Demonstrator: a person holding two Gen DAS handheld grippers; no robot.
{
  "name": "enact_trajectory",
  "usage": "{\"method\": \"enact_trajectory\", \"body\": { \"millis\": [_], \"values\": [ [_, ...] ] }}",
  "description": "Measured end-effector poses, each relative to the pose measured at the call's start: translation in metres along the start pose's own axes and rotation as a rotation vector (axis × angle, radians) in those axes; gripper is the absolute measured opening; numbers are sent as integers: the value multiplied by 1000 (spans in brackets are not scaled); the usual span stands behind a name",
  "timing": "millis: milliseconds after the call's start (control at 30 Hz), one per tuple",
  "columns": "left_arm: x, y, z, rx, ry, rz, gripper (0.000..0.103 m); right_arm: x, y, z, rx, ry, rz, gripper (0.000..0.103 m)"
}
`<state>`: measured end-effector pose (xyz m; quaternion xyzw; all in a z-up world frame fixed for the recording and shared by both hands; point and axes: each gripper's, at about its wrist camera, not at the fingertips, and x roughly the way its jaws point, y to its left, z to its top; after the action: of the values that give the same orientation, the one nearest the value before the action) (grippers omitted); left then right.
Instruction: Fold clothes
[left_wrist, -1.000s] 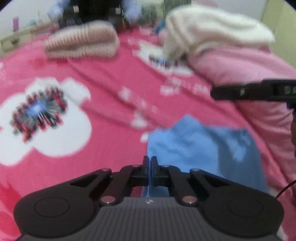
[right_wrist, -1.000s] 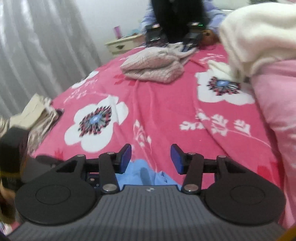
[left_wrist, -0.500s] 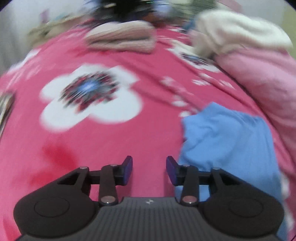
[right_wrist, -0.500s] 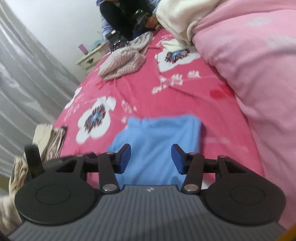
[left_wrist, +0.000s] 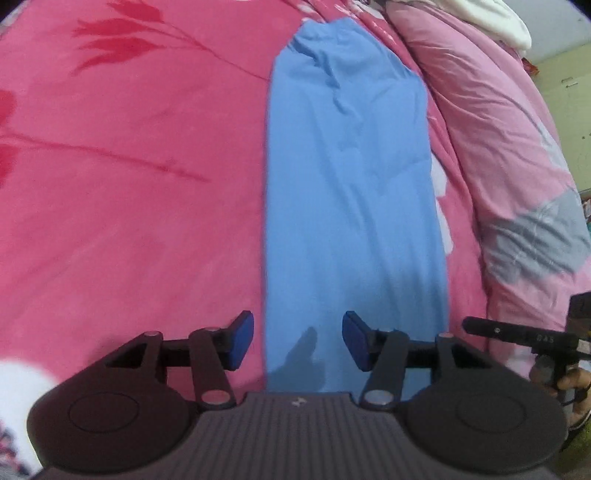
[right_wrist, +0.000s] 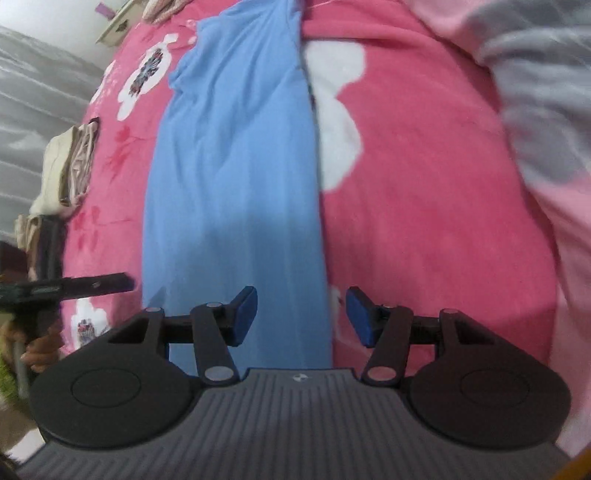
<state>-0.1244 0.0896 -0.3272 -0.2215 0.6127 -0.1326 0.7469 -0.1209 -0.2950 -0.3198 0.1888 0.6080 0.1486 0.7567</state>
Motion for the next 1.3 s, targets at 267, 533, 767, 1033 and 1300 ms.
{"method": "enact_trajectory", "body": {
  "millis": [267, 533, 767, 1033, 1300],
  "values": [
    [-65, 26, -26, -116, -71, -29, 58, -28, 10, -62, 42, -107, -35, 53],
    [18, 1, -81, 52, 154, -62, 59, 7, 1, -58, 52, -224, -24, 53],
    [31, -3, -131, 93, 171, -74, 56, 15, -25, -110, 183, -189, 135, 53],
    [38, 2, -144, 34, 128, -82, 51, 10, -48, -164, 314, -150, 298, 34],
    [28, 6, -149, -89, 127, -16, 8, 24, -48, -154, 305, -69, 314, 11]
  ]
}}
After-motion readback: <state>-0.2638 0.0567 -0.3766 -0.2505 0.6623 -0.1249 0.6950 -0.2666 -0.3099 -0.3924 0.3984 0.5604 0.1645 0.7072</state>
